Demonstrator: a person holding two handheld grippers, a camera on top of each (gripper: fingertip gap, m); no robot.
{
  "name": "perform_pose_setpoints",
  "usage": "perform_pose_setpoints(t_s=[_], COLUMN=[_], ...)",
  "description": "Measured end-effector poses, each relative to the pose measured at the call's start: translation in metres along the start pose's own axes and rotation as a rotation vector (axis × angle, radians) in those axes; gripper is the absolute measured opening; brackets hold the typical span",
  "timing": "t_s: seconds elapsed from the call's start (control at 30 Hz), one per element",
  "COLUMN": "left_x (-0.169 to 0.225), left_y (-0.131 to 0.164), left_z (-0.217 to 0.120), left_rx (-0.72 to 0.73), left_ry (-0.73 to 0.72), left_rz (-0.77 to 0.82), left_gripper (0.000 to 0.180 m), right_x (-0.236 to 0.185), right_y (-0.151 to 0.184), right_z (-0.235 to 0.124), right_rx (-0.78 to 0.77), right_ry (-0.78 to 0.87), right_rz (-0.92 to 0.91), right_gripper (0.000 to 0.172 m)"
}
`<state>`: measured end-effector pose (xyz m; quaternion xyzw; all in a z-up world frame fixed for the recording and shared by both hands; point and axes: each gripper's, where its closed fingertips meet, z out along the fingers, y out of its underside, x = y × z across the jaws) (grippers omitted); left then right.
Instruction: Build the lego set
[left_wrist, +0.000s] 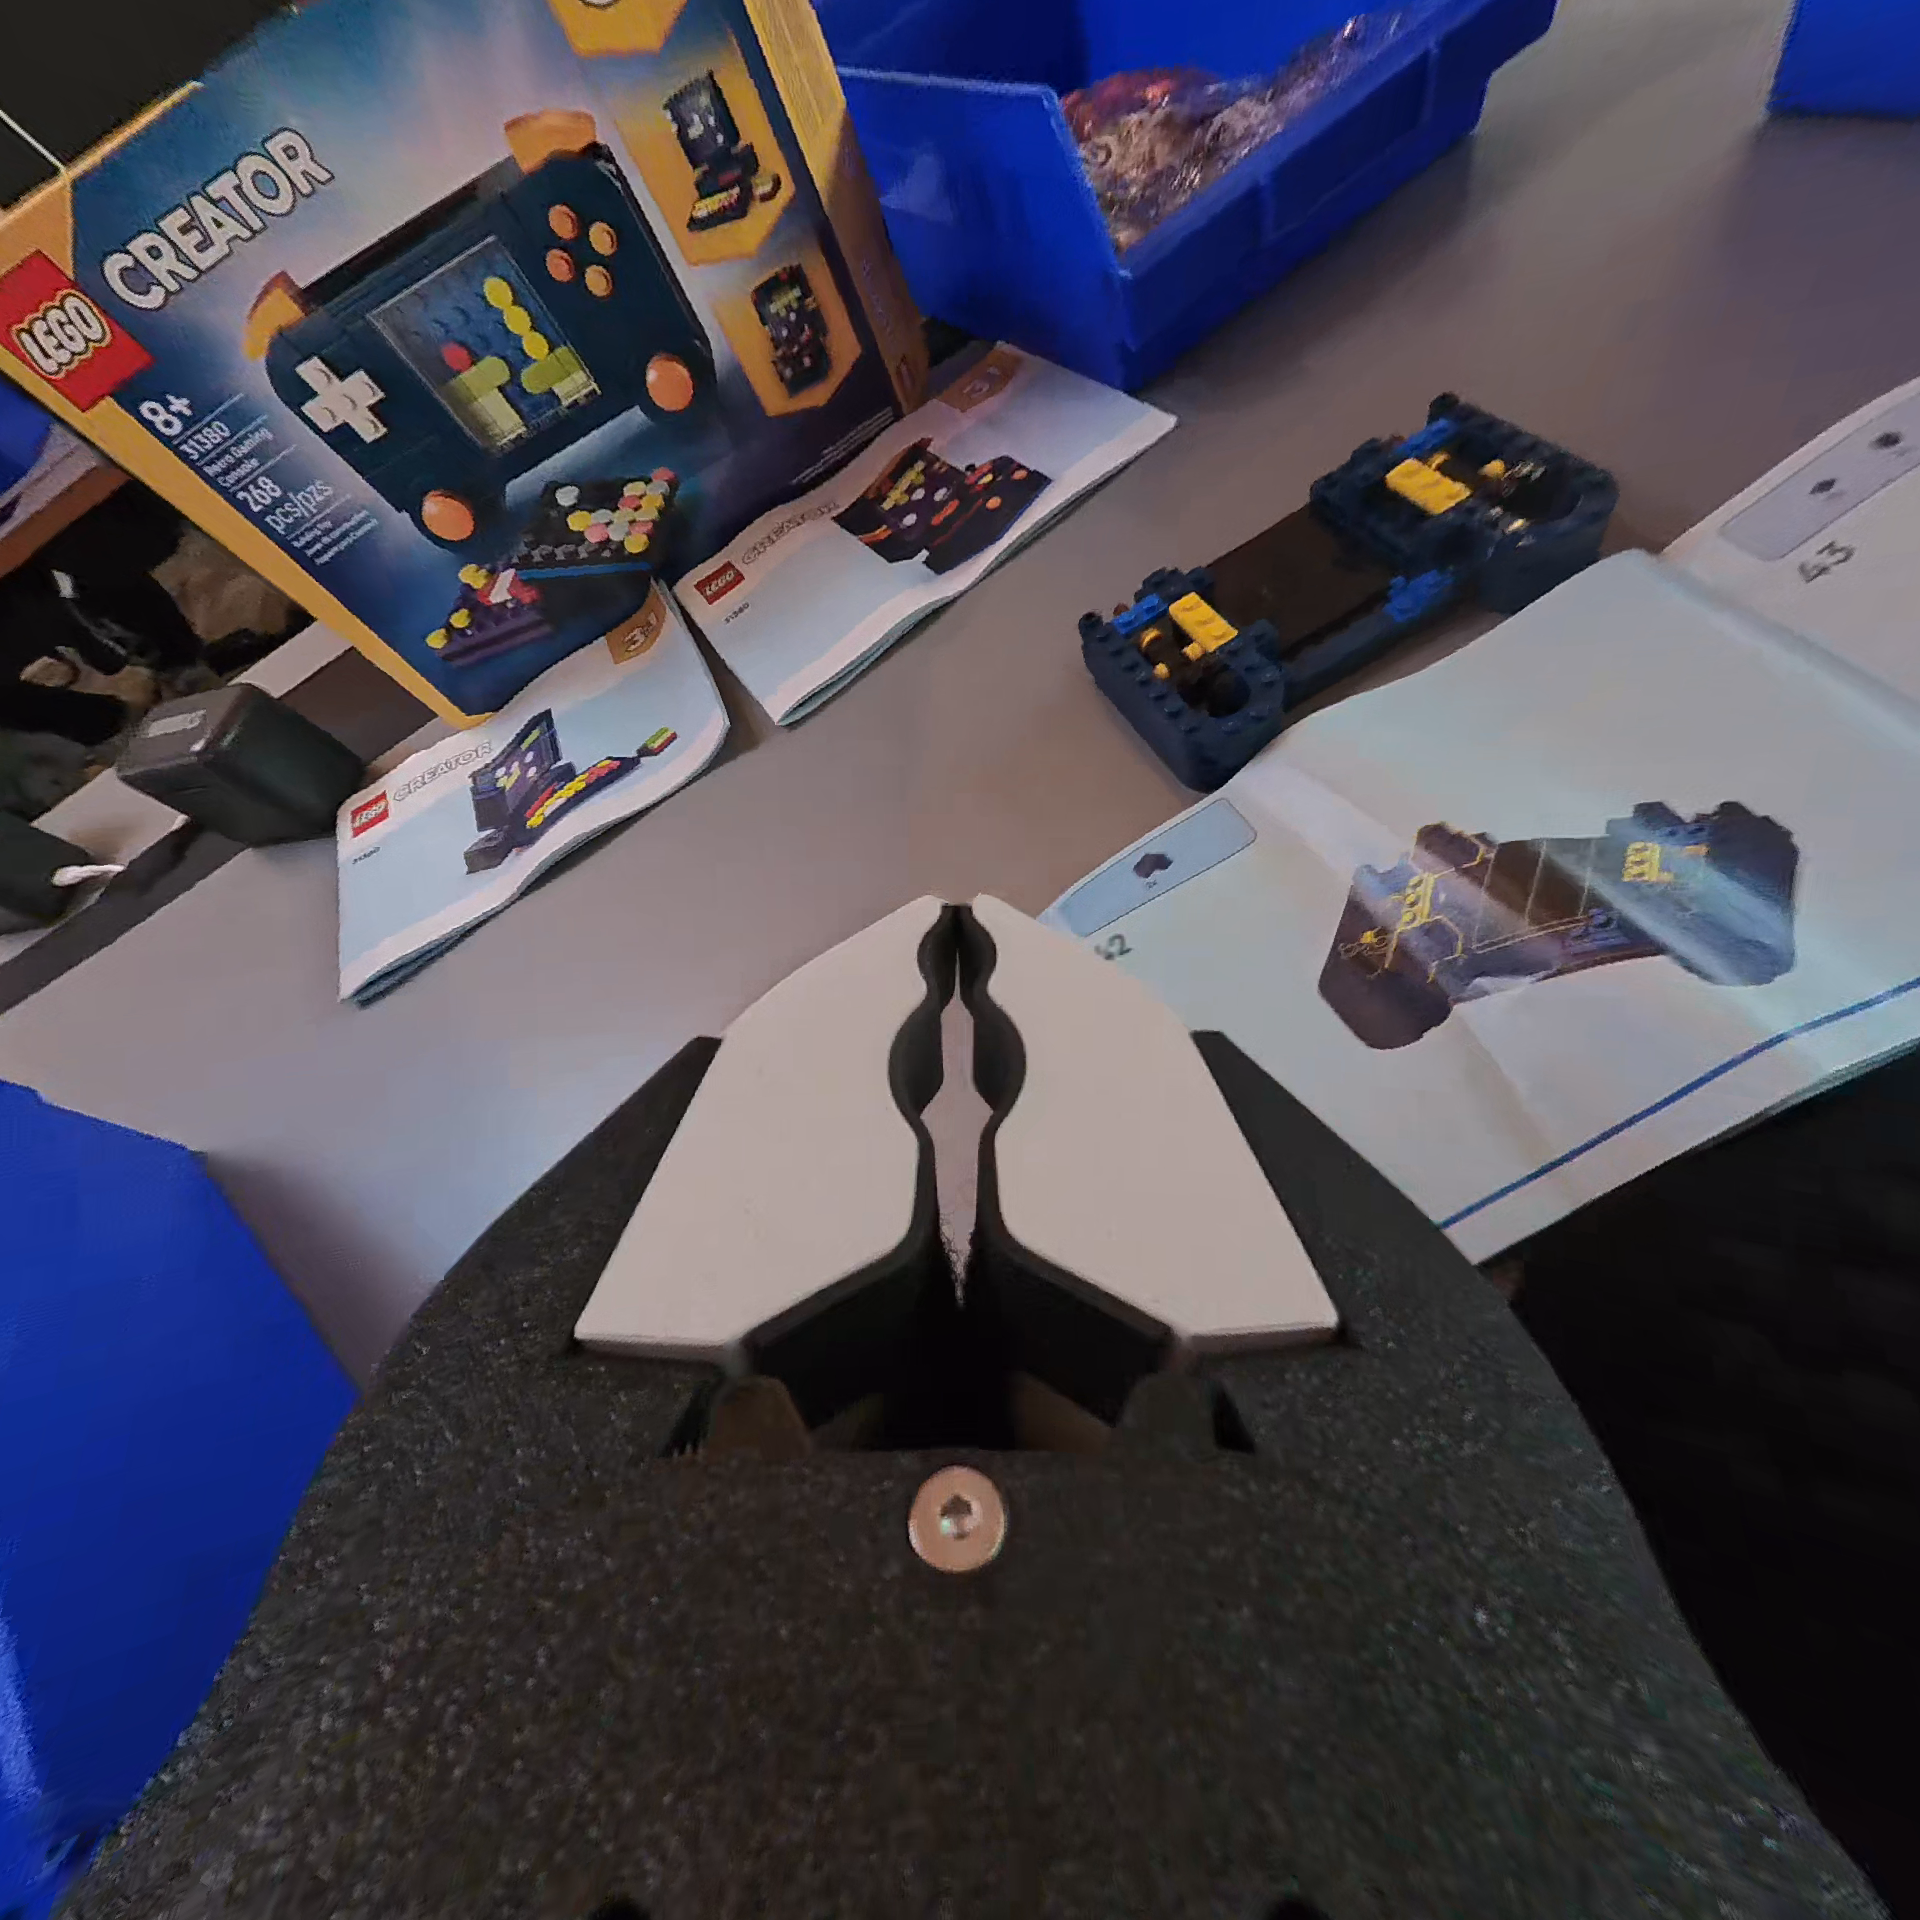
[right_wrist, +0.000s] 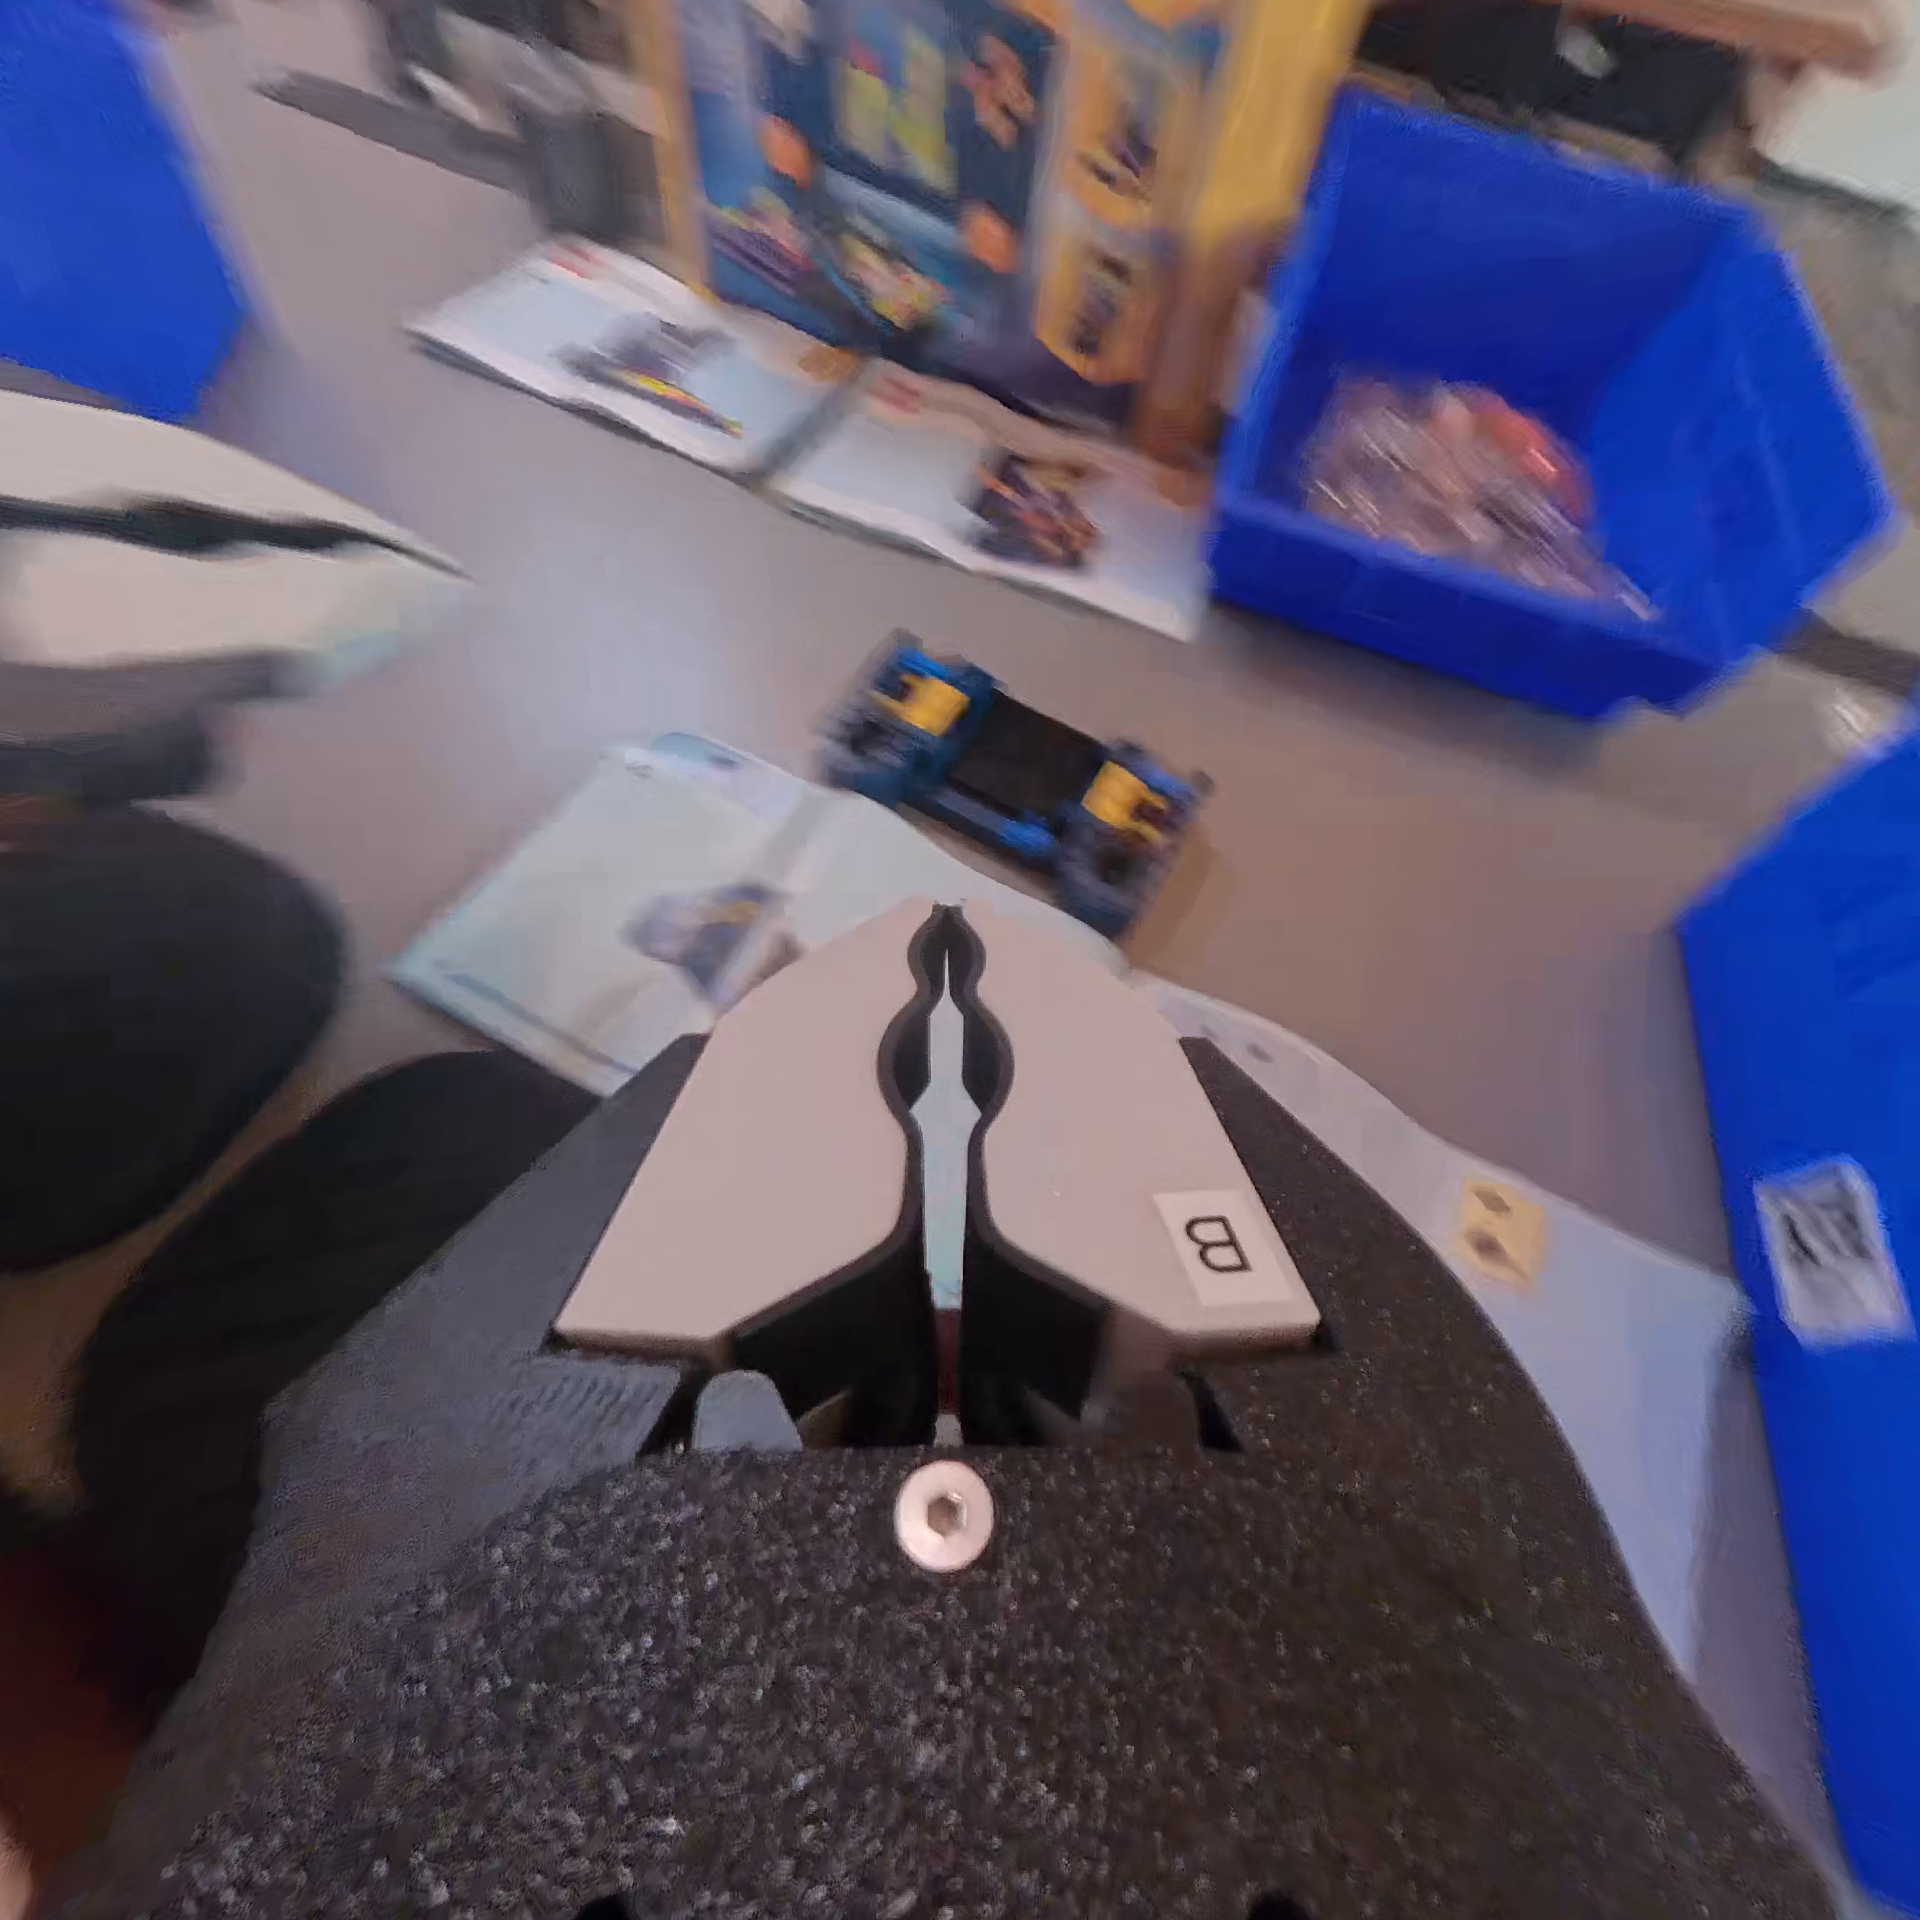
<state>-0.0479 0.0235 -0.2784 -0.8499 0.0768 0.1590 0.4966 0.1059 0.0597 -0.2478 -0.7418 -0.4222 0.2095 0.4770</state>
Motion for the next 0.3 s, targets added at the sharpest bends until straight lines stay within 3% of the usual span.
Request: perform_pose_setpoints(t_s=[0.13, 0.3], left_x=[-0.010, -0.014], left_y=[0.005, 0.007], left_z=[0.007, 0.013], left_rx=[-0.075, -0.130], left_ry=[-0.084, -0.169], left_rz=[0.098, 0.221], left_gripper=[0.000, 0.000], right_x=[-0.113, -0.191], right_y=[-0.054, -0.062], right_z=[-0.039, -0.058], right_rx=[0.256, 0.381], right_ry=[-0.341, -0.510], right_rz=[-0.230, -0.434], right_gripper=[0.000, 0.000])
